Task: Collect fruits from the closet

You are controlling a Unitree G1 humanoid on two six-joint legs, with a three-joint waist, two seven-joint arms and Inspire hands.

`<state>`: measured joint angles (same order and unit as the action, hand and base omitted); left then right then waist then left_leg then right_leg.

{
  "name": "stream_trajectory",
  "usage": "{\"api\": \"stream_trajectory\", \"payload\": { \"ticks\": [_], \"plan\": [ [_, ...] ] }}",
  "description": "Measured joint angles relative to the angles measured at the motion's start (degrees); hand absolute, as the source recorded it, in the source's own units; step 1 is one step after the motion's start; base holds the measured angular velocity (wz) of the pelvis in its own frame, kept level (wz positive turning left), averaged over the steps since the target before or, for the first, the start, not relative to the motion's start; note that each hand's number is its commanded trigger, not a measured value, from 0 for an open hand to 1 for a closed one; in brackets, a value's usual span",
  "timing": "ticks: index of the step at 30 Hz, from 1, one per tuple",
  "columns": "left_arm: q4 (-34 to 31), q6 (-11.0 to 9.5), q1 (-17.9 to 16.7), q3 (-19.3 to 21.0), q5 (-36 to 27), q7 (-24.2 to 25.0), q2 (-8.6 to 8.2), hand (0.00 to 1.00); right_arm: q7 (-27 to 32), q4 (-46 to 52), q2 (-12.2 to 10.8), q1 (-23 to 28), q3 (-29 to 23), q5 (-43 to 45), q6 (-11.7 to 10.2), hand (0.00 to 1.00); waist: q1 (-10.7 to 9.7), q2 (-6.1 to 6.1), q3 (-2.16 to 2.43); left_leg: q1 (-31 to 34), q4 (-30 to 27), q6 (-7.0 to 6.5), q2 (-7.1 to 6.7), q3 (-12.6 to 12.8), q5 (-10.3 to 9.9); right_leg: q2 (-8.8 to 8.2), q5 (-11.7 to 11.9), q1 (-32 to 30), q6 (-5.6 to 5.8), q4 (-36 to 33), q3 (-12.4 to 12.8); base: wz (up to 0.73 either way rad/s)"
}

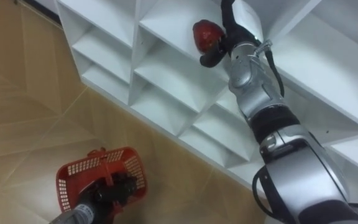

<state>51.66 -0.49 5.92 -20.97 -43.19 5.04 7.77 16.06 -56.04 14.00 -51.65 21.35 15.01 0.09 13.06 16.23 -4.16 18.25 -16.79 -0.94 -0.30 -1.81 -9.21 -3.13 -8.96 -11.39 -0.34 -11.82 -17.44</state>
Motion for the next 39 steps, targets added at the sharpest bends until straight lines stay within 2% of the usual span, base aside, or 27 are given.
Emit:
{"api": "stream_trajectory", "payload": {
  "ticks": [10, 12, 14, 17, 20, 25, 27, 28, 29, 31, 32, 33, 39],
  "plan": [
    [1.2, 0.0, 0.4, 0.0, 0.0, 0.3, -0.05, 1.00, 0.3, -1.6, 0.0, -0.3, -0.1, -1.5, -0.1, 0.00, 1.3, -0.21, -0.26, 0.0, 0.0, 0.09, 0.30, 0.2, 0.1, 0.23, 0.1, 0.0, -0.20, 0.0, 0.1, 0.00],
    [1.2, 0.0, 0.5, 0.0, 0.0, 0.3, -0.15, 1.00, 0.4, -2.1, 0.0, -0.7, -0.1, -1.5, -0.3, 0.00, 1.4, -0.12, -0.39, 0.0, 0.1, 0.17, 0.41, 0.2, 0.1, 0.29, 0.2, 0.0, -0.26, 0.0, -0.1, 0.00],
    [1.2, -0.1, 0.8, 0.0, 0.0, 0.3, -0.35, 1.00, 0.7, -3.4, 0.0, -1.5, -0.1, -1.5, -0.9, 0.00, 1.5, -0.09, -0.74, 0.0, 0.1, 0.25, 0.50, 0.2, 0.2, 0.37, 0.2, -0.1, -0.36, 0.0, -0.1, 0.00],
    [1.2, -0.4, 0.8, 0.0, 0.0, 0.3, -0.42, 1.00, 1.3, -3.9, 0.0, -1.6, -0.1, -1.5, -1.9, 0.00, 1.6, 0.08, -0.85, 0.0, 0.2, 0.27, 0.52, 0.2, 0.2, 0.38, 0.2, -0.2, -0.39, 0.0, -0.1, 0.00],
    [1.2, -0.8, 1.0, 0.0, 0.0, 0.3, -0.27, 1.00, 1.8, -4.1, 0.0, -1.8, 0.0, -1.5, -2.0, 0.00, 1.7, 0.61, -1.10, 0.1, 0.3, 0.36, 0.51, 0.1, 0.2, 0.41, 0.3, -0.4, -0.47, -0.1, -0.2, -0.02],
    [1.2, -0.9, 1.2, 0.0, 0.0, 0.3, -0.22, 1.00, 2.7, -5.0, 0.0, -2.2, 1.1, -1.8, -2.0, 0.00, 2.0, 0.84, -1.16, 0.1, 0.3, 0.45, 0.46, 0.0, 0.3, 0.44, 0.4, -0.4, -0.67, 0.0, -1.5, 0.00],
    [1.2, -0.9, 1.4, -0.1, 0.0, 0.3, -0.25, 1.00, 3.2, -6.0, 0.2, -2.4, 1.9, -2.2, -2.0, 0.00, 2.8, 0.94, -1.21, 0.1, 0.3, 0.56, 0.49, 0.0, 0.4, 0.55, 0.5, -0.4, -0.83, 0.0, -1.7, -0.04],
    [1.2, -0.9, 1.4, -0.1, 0.0, 0.3, -0.27, 1.00, 3.4, -6.2, 0.3, -2.5, 2.1, -2.3, -2.0, 0.11, 3.0, 0.95, -1.21, 0.1, 0.3, 0.60, 0.51, 0.0, 0.4, 0.58, 0.6, -0.4, -0.87, 0.0, -1.8, 0.00],
    [1.2, -0.9, 1.5, -0.1, 0.0, 0.3, -0.25, 1.00, 3.5, -6.5, 0.4, -2.5, 2.2, -2.4, -1.9, 0.18, 3.3, 0.95, -1.22, 0.1, 0.3, 0.70, 0.55, -0.1, 0.4, 0.63, 0.6, -0.4, -0.95, 0.0, -1.8, 0.00],
    [1.2, -0.9, 1.6, -0.1, 0.0, 0.3, -0.19, 1.00, 3.8, -6.8, 0.4, -2.5, 2.8, -2.3, -1.8, 0.62, 3.7, 0.95, -1.25, 0.1, 0.3, 0.82, 0.63, -0.1, 0.5, 0.71, 0.7, -0.4, -1.10, 0.0, -1.8, 0.00],
    [1.2, -0.9, 1.7, -0.1, 0.0, 0.3, -0.21, 1.00, 3.8, -7.0, 0.4, -2.5, 3.0, -2.2, -1.7, 0.75, 4.0, 0.86, -1.33, 0.1, 0.3, 0.87, 0.70, -0.1, 0.6, 0.79, 0.8, -0.4, -1.20, 0.0, -1.8, 0.00],
    [1.3, -0.9, 1.7, -0.1, 0.0, 0.3, -0.21, 1.00, 3.8, -7.1, 0.4, -2.5, 3.1, -2.2, -1.7, 0.93, 4.2, 0.85, -1.34, 0.1, 0.2, 0.90, 0.73, -0.1, 0.6, 0.81, 0.8, -0.4, -1.26, 0.0, -1.8, 0.00],
    [1.5, -0.9, 1.9, 0.0, 0.0, 0.8, -0.17, 1.00, 3.1, -8.0, 0.4, -2.5, 4.0, -0.9, -1.6, 0.92, 4.9, 0.62, -1.53, 0.2, 0.4, 1.13, 0.83, -0.4, 0.8, 0.87, 1.0, -0.3, -1.51, 0.0, -2.7, 0.01]
  ]
}}
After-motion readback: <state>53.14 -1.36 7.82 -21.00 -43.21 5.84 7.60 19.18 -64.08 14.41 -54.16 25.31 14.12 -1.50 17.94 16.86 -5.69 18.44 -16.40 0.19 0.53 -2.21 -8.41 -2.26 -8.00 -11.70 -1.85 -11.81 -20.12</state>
